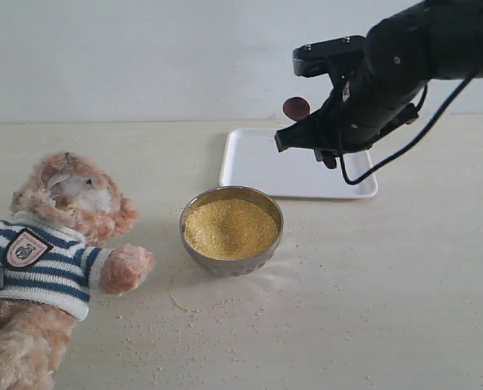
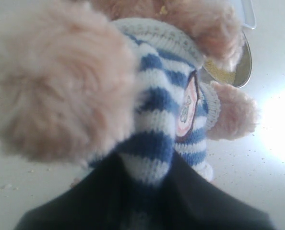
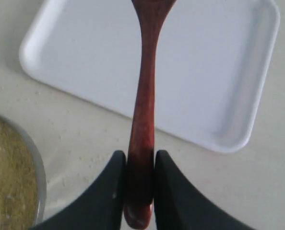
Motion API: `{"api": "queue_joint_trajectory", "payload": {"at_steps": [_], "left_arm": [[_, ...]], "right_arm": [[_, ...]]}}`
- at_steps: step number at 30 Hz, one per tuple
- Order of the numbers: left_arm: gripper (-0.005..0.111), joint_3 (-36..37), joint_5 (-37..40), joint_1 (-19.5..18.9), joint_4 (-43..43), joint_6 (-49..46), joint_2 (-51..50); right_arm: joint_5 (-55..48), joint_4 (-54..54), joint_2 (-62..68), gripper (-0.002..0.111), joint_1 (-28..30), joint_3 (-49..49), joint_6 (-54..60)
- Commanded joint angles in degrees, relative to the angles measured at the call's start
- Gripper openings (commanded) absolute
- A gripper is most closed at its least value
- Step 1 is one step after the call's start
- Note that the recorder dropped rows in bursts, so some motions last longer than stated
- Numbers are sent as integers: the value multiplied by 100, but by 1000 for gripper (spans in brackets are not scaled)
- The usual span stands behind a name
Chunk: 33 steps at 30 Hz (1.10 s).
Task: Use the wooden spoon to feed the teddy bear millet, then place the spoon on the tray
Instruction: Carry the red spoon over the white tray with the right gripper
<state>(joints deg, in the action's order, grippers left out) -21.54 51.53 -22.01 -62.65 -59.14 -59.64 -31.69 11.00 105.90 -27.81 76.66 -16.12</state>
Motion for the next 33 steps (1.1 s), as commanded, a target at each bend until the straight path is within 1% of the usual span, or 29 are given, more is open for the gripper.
{"api": "queue_joint_trajectory", "payload": {"at_steps": [1,7,10,15,20,26,33], "left_arm": [[5,10,48,-14,-91,-36,46],[5,10,48,-14,-91,-36,46],[5,10,48,-14,-91,-36,46],[5,10,48,-14,-91,-36,46],[5,10,48,-14,-91,-36,46],[5,10,48,-14,-91,-36,46],[5,10,48,-14,-91,-36,46]], "right_arm": [[-134,2,524,0,45,751,152],[-175,-82,1210,0,238,1298,152],[-97,-164,1424,0,388,1337,142],[110,-688,1646,0,665,1337,164],[374,-781,1677,0,681,1337,428],[663,-900,1763,0,681,1337,428],[728,-924,2049,0,681,1377,409]]}}
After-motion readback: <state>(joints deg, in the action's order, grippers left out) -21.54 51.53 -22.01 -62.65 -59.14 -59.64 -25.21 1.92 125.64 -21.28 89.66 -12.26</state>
